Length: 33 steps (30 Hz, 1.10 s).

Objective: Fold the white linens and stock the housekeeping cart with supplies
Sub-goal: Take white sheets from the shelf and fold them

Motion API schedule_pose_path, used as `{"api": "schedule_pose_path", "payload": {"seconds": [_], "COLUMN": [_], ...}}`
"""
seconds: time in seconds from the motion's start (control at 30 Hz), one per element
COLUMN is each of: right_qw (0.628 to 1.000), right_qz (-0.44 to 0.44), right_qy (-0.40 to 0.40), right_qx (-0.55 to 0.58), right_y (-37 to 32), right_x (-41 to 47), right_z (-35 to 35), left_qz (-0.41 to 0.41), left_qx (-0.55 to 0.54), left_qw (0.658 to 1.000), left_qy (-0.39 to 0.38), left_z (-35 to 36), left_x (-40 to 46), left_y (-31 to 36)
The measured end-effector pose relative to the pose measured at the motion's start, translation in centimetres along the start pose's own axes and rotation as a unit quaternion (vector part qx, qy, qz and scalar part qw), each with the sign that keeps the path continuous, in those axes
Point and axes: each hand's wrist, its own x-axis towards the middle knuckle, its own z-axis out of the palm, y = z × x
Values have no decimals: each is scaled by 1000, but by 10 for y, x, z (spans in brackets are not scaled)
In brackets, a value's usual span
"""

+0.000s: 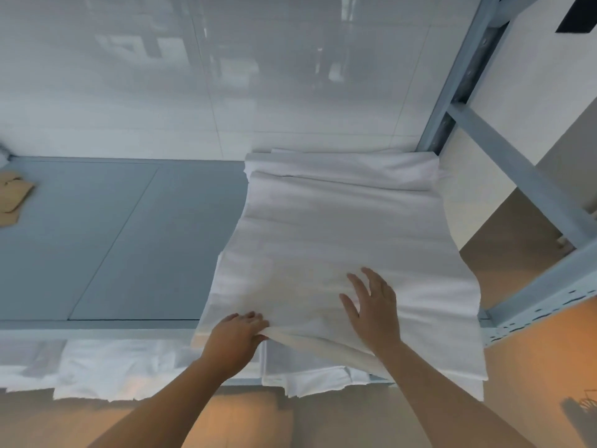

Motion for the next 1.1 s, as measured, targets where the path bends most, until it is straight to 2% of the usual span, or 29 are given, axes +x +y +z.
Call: {"api": "schedule_pose_path", "payload": {"seconds": [0.07,0.17,0.23,0.4,0.53,0.83,1.1], "right_qw": [997,974,961,949,939,951,956], "right_qz": [35,79,93,117,119,117,84], "right_qy": [-73,-212,-257,-271,-299,-267,-268], "right_qx": [-15,-17,-37,-113,-121,-108,-84], "right_y": [2,12,18,32,32,-7,-92], "right_x": [23,49,60,97,100,69,35], "right_z": [-1,13,25,51,66,72,84], "left_qz": [12,-17,-34,-71,-108,-117,-153], "left_qx": [-3,-12,-6,36,39,26,21], "left_qw": [1000,999,998,997,992,992,987], "left_qy": [19,48,50,6,-54,-38,-37], "left_z": [-7,-21,-27,-24,-4,7,-2], "left_x": [0,33,70,163,184,136,51], "left_y": [4,12,17,3,-11,-36,-92]}}
